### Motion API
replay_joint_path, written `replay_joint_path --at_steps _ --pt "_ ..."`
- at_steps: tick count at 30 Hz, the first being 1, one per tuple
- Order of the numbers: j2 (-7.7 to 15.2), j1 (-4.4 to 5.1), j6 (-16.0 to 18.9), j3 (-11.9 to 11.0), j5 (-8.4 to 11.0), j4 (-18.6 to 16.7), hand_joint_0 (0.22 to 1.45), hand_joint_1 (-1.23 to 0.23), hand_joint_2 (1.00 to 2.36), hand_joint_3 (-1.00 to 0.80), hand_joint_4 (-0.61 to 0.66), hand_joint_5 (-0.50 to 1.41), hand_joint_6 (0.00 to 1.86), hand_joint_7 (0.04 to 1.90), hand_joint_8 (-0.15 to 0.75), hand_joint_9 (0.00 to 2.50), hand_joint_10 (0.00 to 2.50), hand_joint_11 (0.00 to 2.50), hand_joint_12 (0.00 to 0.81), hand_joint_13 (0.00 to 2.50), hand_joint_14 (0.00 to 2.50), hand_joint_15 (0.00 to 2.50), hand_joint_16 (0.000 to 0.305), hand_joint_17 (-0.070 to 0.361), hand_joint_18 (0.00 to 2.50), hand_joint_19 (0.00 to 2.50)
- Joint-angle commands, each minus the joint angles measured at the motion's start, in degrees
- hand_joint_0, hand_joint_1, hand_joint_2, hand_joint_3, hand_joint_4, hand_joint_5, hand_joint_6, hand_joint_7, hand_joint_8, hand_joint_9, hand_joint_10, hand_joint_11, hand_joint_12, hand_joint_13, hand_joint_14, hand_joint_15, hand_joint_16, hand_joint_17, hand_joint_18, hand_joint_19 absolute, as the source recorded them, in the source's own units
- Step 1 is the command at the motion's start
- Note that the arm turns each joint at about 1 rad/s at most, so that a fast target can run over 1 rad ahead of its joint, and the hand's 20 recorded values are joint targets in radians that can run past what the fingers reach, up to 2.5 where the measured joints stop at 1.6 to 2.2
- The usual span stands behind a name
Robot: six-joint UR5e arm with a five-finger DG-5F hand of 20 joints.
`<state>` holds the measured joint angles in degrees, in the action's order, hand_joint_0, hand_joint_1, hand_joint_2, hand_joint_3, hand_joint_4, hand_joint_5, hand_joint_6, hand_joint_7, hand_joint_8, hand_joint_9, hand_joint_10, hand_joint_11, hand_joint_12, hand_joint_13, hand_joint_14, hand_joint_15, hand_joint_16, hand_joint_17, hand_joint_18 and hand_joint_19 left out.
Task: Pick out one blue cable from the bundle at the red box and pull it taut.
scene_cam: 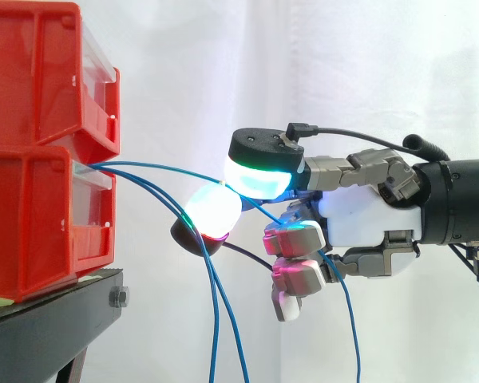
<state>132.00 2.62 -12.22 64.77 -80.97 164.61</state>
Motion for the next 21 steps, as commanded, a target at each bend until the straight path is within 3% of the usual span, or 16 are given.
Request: replay_joint_path --at_steps 1,11,15,21 --pt "0.0 0.1 0.0 0.0 0.02 0.0 0.66 -0.69 1.02 -0.14 -0.09 -0.17 1.0 0.7 0.247 1.29 0.01 1.26 0.34 1.24 0.03 1.02 0.047 0.105 0.89 0.8" --pt "-0.1 0.45 0.4 0.2 -0.86 3.3 0.71 -0.7 1.02 -0.15 -0.14 -0.17 1.01 0.75 0.244 1.3 0.01 1.28 0.339 1.25 0.03 1.01 0.047 0.105 0.91 0.8" --pt "-0.1 0.36 0.8 0.3 -2.35 3.5 0.74 -0.69 1.02 -0.23 -0.15 -0.18 1.01 0.77 0.246 1.29 0.01 1.28 0.342 1.24 0.03 1.02 0.047 0.105 0.91 0.81" --pt "-0.1 0.28 1.5 0.3 -2.7 3.5 0.79 -0.71 1.01 -0.36 -0.2 -0.18 1.01 0.86 0.242 1.31 0.01 1.27 0.339 1.23 0.03 1.02 0.045 0.102 0.89 0.83"
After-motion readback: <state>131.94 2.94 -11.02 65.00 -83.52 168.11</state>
